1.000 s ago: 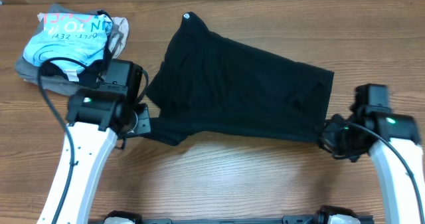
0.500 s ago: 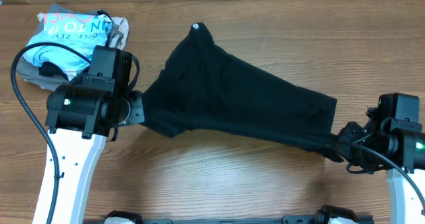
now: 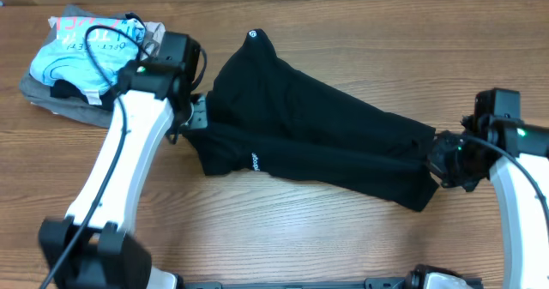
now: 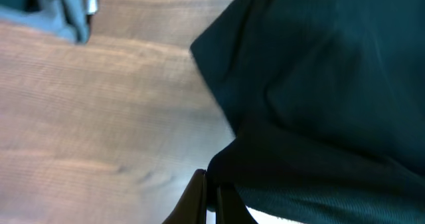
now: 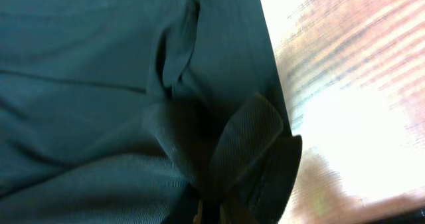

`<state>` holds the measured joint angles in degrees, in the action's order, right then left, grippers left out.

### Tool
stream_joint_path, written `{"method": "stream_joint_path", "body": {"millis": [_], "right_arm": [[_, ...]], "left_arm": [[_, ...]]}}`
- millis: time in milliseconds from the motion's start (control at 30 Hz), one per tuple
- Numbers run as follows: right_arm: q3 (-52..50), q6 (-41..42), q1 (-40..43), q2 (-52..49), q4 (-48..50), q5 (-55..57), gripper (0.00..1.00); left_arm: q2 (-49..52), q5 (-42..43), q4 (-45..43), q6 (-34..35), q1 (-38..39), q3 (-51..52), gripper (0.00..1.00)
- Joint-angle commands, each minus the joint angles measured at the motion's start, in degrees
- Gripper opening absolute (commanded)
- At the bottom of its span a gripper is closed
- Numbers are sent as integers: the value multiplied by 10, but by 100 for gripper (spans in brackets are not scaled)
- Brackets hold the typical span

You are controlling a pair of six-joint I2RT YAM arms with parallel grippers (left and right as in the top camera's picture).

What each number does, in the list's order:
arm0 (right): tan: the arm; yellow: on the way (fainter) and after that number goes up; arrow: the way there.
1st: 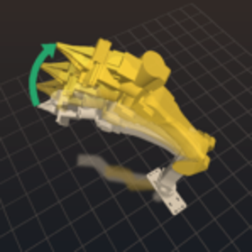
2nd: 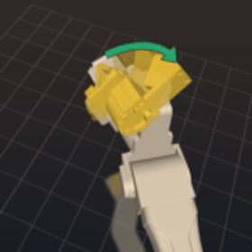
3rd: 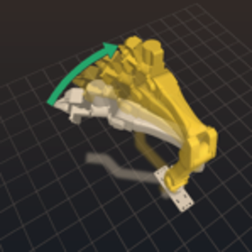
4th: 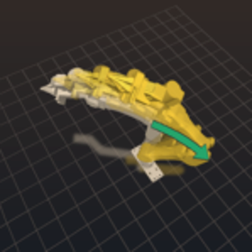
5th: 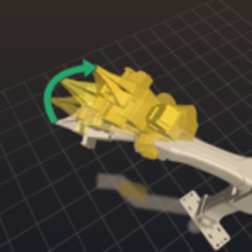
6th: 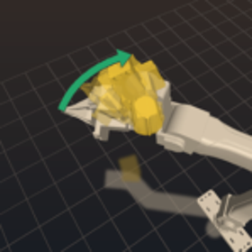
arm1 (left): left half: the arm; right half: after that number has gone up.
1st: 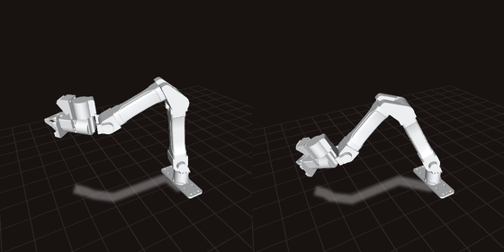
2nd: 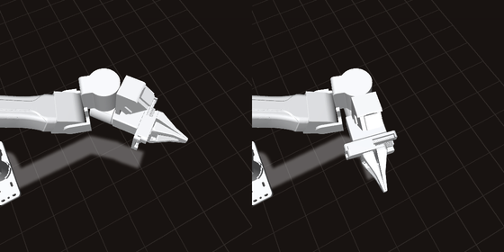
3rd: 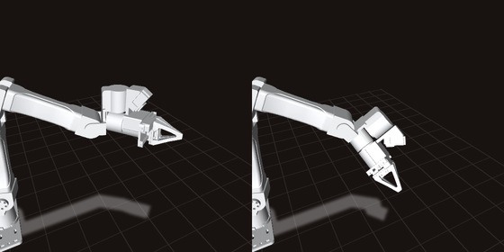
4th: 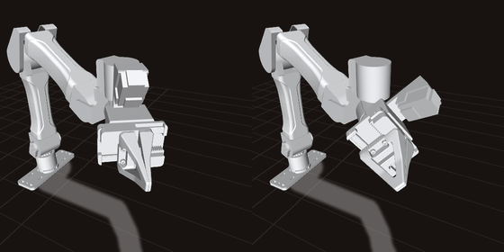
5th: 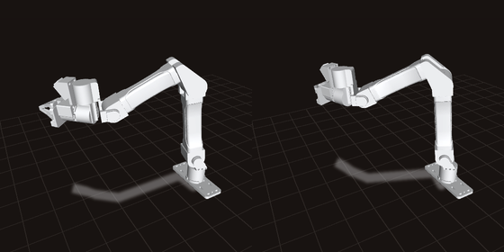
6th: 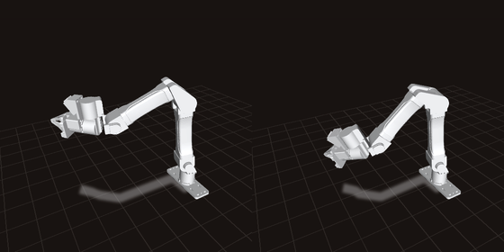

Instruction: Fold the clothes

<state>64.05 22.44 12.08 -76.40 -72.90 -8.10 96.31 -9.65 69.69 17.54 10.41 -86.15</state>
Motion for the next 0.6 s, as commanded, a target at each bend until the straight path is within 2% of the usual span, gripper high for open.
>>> {"method": "stream_joint_path", "body": {"millis": [0, 433, 500, 567], "right_arm": [[-1, -1, 4, -45, 23, 9, 4], [-43, 0, 4, -198, 147, 10, 4], [-50, 0, 4, -218, 156, 10, 6], [-51, 0, 4, -234, 160, 10, 14]], "left_arm": [[43, -3, -37, -22, 9, -8, 4], [164, 7, -192, -34, 20, -8, 4], [168, 7, -207, -35, 20, -8, 10], [168, 7, -218, -35, 21, -8, 28]]}}
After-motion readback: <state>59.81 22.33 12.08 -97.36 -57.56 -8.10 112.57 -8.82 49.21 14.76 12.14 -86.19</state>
